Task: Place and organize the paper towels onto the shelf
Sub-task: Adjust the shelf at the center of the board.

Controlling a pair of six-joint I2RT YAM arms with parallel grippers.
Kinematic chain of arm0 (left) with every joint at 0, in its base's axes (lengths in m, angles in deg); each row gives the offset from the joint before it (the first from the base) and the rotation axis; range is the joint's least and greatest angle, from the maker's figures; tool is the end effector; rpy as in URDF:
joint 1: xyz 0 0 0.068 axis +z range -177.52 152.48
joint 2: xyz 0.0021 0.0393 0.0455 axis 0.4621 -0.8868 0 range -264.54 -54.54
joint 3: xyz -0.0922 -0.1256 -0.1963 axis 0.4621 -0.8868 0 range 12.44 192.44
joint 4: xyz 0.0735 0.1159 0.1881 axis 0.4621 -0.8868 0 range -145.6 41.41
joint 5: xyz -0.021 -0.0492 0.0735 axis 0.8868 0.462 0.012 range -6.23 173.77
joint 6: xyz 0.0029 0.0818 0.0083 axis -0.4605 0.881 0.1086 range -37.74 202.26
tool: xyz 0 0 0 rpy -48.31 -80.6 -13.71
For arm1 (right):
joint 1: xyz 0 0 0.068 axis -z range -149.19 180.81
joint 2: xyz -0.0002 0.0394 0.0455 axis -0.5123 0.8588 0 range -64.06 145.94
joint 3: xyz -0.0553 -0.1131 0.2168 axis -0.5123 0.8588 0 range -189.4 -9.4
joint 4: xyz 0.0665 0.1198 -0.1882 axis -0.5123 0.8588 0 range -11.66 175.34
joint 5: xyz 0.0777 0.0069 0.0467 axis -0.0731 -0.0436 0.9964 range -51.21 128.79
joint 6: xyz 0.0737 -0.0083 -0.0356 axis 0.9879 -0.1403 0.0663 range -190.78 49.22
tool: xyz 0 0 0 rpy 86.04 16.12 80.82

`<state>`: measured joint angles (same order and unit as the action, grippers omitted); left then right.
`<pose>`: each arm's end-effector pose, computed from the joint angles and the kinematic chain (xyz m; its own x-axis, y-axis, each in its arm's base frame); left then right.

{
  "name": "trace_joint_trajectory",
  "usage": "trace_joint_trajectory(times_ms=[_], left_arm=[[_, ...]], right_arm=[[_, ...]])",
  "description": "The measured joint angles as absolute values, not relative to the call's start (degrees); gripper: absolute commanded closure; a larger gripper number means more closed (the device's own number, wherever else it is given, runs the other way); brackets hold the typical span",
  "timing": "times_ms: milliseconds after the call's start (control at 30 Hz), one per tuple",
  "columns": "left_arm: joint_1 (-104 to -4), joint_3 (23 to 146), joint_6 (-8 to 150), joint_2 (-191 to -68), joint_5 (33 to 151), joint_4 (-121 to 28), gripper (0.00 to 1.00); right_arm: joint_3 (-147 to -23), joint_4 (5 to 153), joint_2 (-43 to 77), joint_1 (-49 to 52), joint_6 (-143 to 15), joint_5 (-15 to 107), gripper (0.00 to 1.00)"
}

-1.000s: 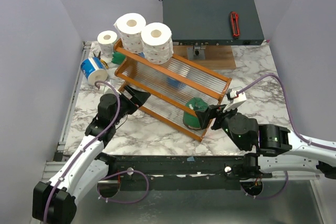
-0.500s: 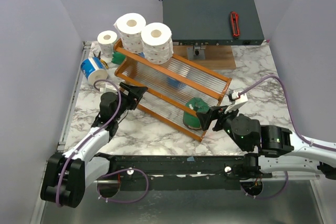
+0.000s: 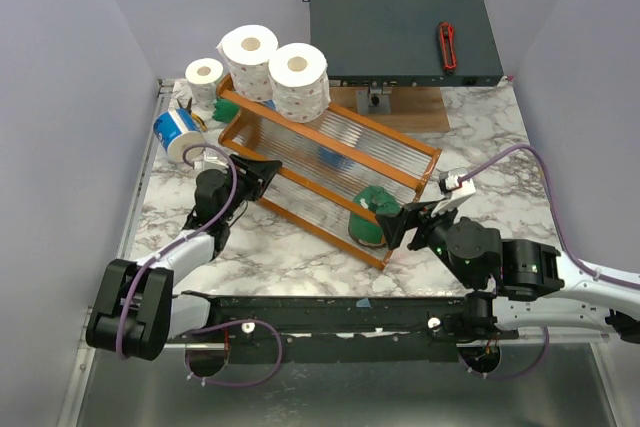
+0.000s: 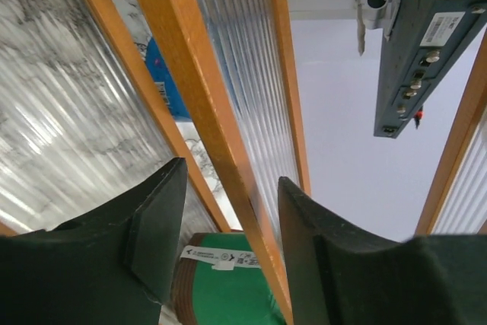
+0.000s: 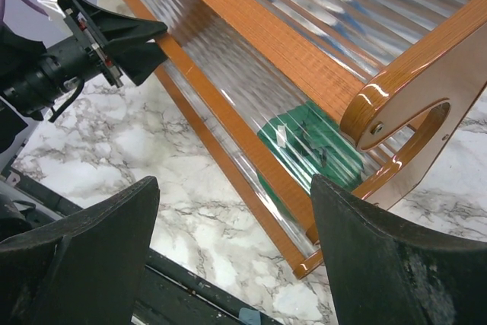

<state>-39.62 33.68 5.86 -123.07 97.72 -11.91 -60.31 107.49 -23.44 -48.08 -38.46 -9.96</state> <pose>0.2528 -0.0719 0.1946 -0.4653 -0.8650 -0.1879 -0.0727 0.2489 -0.9658 0.0820 0.1385 0.3286 -0.3253 0.1731 -0.9296 -0.3976 0.8669 0.3006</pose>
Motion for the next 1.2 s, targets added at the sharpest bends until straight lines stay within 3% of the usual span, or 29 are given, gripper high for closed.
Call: trace_joint_trajectory(times_ms=[500, 1200], left_arm=[[-39.66, 33.42, 2.19, -126.94, 99.05, -4.89, 0.99], [-48.47, 30.05, -6.11, -131.16, 94.05, 6.08, 1.00]], right_arm=[[-60.57, 107.46, -22.44, -48.08, -39.36, -9.74, 0.16], [-60.90, 106.96, -20.82, -48.08, -39.90, -9.83, 0.16]])
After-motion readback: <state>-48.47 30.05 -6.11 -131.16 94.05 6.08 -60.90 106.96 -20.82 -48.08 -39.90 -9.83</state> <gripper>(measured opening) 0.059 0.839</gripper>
